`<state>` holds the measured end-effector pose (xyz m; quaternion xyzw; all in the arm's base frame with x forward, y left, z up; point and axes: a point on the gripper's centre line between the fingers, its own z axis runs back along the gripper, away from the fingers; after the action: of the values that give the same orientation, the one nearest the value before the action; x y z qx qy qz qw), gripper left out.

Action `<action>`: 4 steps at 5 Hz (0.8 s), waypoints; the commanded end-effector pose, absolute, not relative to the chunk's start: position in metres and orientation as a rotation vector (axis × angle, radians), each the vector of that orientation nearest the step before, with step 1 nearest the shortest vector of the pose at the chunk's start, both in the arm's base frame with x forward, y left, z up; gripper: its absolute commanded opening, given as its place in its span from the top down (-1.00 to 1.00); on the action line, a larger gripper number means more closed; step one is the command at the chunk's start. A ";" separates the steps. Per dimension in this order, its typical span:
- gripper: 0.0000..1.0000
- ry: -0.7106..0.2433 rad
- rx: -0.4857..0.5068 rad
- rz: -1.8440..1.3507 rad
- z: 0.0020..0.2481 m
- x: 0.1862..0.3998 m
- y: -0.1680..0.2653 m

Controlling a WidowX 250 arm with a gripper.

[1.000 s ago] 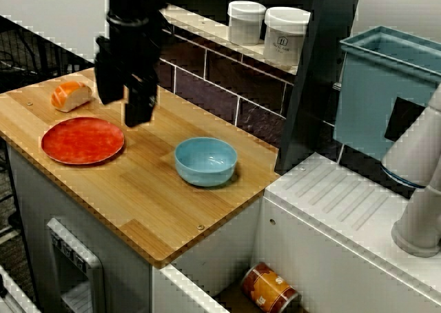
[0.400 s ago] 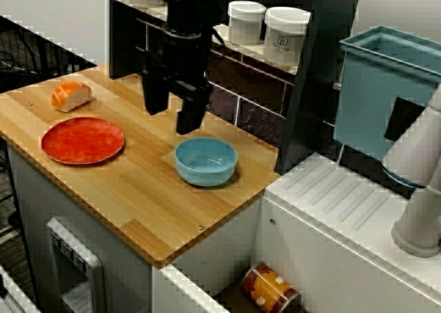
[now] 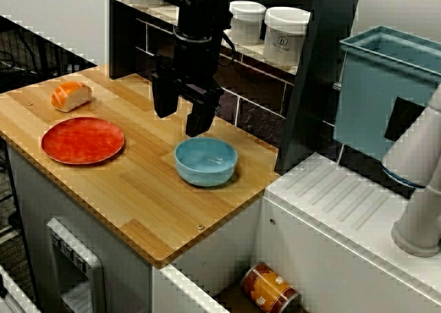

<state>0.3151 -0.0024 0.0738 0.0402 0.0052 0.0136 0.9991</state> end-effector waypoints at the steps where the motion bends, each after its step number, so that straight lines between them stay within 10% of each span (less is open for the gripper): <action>1: -1.00 0.008 0.017 0.018 0.071 0.297 -0.007; 4: -1.00 -0.047 -0.045 -0.006 0.067 0.299 -0.016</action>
<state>0.2969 -0.0071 0.0545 -0.0238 0.0011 -0.0014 0.9997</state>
